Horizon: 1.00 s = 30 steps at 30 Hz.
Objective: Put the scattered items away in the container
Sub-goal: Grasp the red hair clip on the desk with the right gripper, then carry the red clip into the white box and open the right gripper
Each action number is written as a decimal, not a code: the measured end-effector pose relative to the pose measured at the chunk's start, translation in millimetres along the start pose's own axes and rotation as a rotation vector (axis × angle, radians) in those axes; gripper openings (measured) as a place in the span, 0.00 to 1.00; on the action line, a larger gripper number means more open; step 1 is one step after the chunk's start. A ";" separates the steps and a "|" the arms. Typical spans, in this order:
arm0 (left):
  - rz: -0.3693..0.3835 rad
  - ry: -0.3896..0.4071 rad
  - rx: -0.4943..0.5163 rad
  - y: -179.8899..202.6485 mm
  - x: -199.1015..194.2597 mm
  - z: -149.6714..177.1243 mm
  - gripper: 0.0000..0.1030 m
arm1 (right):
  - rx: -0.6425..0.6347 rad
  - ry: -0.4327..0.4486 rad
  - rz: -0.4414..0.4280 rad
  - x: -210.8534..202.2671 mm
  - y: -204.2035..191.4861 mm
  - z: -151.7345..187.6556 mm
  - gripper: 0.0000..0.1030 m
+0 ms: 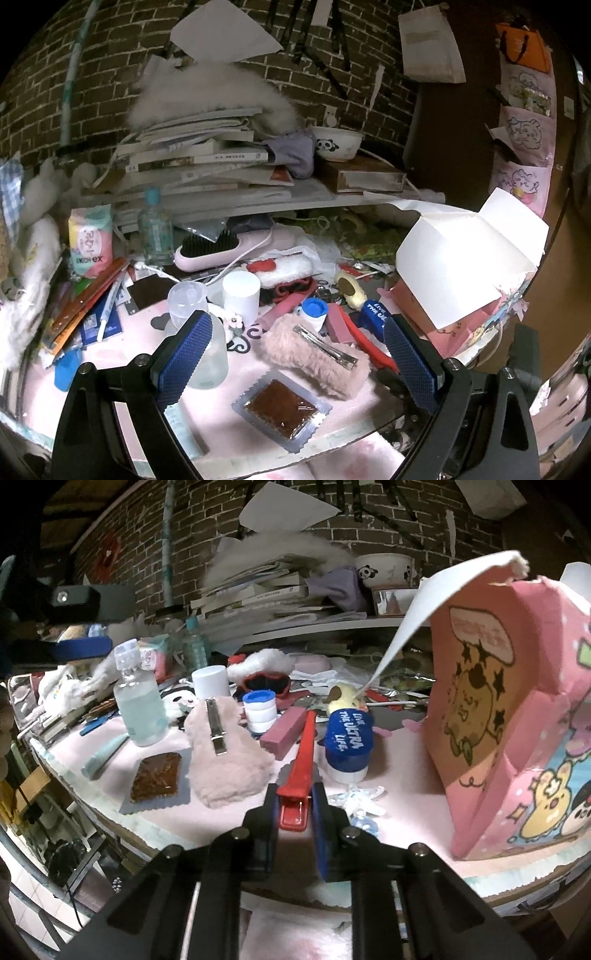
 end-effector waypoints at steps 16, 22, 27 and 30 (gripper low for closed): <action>-0.013 -0.001 -0.033 -8.5 -1.6 1.7 0.91 | -0.078 0.143 0.011 -33.0 -16.6 -19.8 0.13; -0.013 0.009 -0.041 -10.7 -5.0 0.4 0.91 | -0.126 0.231 -0.025 -56.8 -28.3 -44.3 0.13; -0.004 0.008 -0.042 -10.3 -4.9 -0.1 0.91 | -0.121 0.260 -0.056 -83.8 -12.9 -74.8 0.13; 0.000 0.004 -0.037 -7.2 -2.4 -0.6 0.91 | -0.103 0.218 -0.063 -101.8 17.4 -94.0 0.13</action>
Point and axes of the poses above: each gripper's, at about its wrist camera, not at the fingertips, and x roughly the way its jaws point, y to its right, z to its underside, the point moved 3 cm from there along x, roughly the way its jaws point, and after that the axes turned 2 degrees about -y, right-handed, at the moved point
